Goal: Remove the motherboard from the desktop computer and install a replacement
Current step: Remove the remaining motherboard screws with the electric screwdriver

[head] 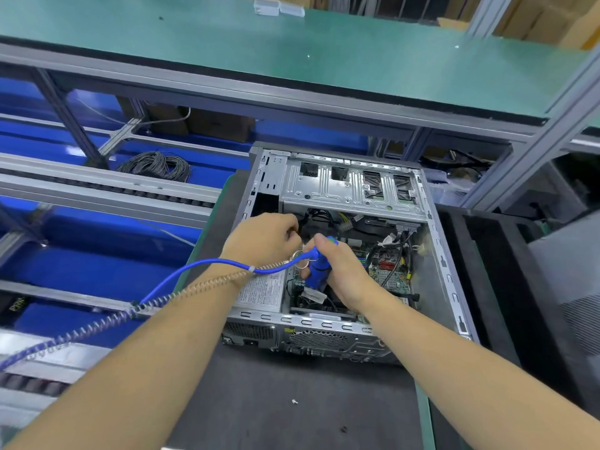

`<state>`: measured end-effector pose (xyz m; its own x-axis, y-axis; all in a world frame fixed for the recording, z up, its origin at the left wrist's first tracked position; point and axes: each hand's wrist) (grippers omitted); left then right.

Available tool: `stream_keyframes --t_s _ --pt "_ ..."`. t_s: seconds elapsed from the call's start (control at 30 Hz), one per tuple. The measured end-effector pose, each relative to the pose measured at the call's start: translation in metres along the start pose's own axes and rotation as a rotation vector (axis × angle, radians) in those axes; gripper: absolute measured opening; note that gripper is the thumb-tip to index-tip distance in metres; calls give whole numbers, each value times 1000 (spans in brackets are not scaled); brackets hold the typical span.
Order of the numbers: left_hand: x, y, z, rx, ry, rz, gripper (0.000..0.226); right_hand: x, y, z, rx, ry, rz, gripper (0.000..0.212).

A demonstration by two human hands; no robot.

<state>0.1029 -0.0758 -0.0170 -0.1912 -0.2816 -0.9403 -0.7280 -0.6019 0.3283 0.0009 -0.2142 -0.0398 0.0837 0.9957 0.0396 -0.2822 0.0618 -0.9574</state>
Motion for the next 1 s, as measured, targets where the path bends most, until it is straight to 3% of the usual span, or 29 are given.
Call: stream_keyframes --t_s 0.2,0.33,0.43,0.57,0.83,1.0 --pt "4 1 0 33 33 -41 18 -1 1 -1 -71 19 74 57" --pt "6 -1 -1 62 21 -81 20 3 -5 3 -79 33 84 53" --pt "7 -4 -2 69 -34 -89 19 8 -8 6 -85 -15 150 50" --pt "5 -5 -1 59 -58 -81 19 12 -9 8 -96 -86 163 63" --pt "5 -2 -1 68 -45 -79 22 7 -11 4 -96 -63 168 43" --pt "3 3 -9 75 -187 -73 16 3 -8 3 -76 -15 121 43"
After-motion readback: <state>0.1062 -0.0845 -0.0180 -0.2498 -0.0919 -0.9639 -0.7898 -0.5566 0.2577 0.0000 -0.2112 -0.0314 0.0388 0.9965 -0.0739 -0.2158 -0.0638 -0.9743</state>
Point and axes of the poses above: each hand's wrist, its own z-axis away from the middle knuckle, its own x-axis out of the palm, y = z × x, and after that the axes turned 8 degrees about x, right-handed
